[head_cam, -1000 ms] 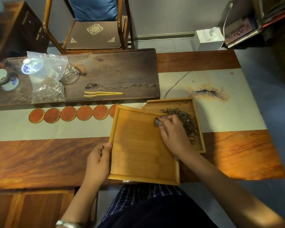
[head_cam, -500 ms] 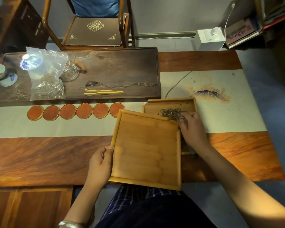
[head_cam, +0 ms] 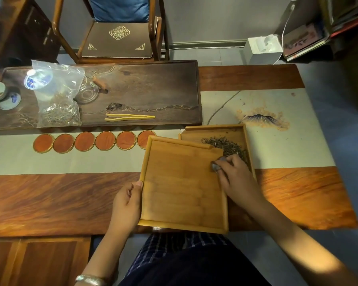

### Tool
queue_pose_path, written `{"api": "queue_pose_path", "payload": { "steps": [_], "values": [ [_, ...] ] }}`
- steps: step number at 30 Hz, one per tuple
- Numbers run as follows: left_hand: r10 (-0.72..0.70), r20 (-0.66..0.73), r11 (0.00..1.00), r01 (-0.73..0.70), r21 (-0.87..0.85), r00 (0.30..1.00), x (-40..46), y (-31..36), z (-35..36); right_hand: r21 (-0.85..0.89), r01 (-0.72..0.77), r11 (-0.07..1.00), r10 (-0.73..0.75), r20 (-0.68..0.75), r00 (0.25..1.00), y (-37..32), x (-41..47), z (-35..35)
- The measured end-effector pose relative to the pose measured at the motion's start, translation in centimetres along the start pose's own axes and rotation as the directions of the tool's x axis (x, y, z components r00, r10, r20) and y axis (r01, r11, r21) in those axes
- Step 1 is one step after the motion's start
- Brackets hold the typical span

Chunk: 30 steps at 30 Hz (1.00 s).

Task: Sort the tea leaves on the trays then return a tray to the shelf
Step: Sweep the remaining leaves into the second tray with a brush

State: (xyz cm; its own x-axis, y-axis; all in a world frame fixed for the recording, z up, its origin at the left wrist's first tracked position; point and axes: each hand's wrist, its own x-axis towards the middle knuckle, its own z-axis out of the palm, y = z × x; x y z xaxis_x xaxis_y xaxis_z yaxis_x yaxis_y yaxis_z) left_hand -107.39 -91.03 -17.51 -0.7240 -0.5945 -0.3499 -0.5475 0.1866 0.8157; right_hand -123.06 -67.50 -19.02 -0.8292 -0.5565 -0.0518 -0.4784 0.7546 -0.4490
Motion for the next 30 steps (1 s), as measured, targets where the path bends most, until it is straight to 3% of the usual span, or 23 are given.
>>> {"api": "queue_pose_path", "payload": {
  "steps": [6,10,19,26,30],
  "values": [
    [-0.01,0.019,1.0,0.009,0.009,1.0,-0.1,0.1,0.3,-0.07,-0.06,0.996,0.058,-0.032,0.998,1.8,2.3,0.4],
    [-0.025,0.022,1.0,0.025,0.007,0.999,0.1,-0.1,0.0,-0.119,-0.08,0.99,0.085,0.033,0.996,3.8,3.7,-0.4],
    [-0.041,-0.033,0.997,0.039,-0.072,0.999,1.4,-0.6,-0.3,0.171,-0.086,0.982,0.084,0.019,0.996,5.1,5.0,-2.2],
    [-0.049,-0.071,0.995,0.043,-0.084,0.996,1.4,-0.7,-0.7,0.181,0.063,0.982,-0.07,0.035,0.997,2.1,10.2,-2.6],
    [-0.067,-0.13,0.994,0.055,-0.097,0.989,1.2,-0.8,-1.6,0.099,0.248,0.964,-0.254,0.056,0.966,-0.3,17.1,-2.3]
  ]
}}
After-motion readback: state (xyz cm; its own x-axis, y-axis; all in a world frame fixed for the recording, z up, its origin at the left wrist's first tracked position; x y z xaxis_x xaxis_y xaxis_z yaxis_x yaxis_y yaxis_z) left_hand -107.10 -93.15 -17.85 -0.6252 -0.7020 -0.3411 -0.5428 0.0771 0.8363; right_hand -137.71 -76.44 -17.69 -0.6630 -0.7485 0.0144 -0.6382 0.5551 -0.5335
